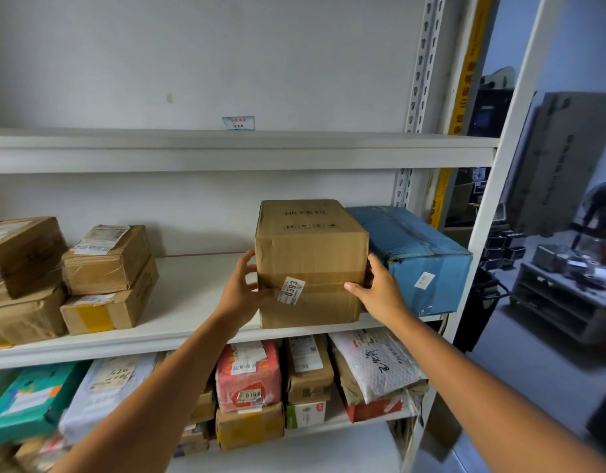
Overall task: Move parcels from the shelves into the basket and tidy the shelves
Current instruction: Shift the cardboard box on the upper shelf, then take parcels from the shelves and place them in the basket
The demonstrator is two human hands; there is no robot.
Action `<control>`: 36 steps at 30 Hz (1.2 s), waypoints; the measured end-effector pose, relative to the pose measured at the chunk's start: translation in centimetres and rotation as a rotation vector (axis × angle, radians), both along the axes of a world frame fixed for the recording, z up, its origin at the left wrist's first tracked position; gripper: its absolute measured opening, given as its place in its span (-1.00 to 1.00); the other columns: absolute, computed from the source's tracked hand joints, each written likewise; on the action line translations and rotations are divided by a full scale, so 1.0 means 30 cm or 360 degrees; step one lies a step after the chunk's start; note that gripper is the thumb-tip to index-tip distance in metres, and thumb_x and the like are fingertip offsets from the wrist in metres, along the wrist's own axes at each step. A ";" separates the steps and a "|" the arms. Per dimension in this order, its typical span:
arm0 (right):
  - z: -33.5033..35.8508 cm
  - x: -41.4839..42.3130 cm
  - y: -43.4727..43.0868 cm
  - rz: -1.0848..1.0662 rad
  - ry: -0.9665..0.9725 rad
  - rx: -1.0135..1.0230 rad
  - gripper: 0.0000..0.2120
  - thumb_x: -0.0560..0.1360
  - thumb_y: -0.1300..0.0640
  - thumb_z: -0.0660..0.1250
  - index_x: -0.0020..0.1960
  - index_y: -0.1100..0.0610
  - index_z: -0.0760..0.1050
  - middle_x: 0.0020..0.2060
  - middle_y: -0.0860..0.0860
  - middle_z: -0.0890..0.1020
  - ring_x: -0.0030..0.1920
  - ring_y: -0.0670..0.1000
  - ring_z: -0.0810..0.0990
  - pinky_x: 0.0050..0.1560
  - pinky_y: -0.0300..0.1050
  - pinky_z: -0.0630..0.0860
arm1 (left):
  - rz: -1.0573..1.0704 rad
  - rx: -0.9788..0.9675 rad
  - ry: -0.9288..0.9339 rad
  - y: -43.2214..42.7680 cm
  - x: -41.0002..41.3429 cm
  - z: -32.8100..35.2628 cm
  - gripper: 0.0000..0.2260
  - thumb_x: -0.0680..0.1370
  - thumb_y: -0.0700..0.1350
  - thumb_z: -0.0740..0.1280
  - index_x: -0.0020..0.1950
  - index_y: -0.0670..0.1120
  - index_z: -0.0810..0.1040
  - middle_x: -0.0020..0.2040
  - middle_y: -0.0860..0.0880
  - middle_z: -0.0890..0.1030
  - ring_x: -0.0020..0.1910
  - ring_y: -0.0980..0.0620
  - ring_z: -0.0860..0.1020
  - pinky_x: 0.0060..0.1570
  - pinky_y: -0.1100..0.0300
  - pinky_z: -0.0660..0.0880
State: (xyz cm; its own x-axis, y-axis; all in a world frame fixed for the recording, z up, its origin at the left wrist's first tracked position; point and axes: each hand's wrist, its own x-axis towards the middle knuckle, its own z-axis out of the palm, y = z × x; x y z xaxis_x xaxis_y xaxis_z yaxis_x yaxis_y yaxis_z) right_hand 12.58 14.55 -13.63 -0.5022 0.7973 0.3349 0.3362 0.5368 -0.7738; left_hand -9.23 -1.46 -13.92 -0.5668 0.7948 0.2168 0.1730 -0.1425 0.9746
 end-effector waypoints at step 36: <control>-0.019 -0.379 -0.408 0.0939 -0.0937 0.0117 -0.48 0.51 -0.12 0.41 0.39 0.04 0.41 0.16 0.05 0.61 0.12 0.05 0.60 0.17 -0.05 0.52 | 0.0874 -0.1341 0.0955 -0.813 -0.114 -0.023 -0.65 0.54 0.00 0.41 0.32 0.02 0.53 0.20 -0.04 0.63 0.14 -0.04 0.59 0.05 0.21 0.44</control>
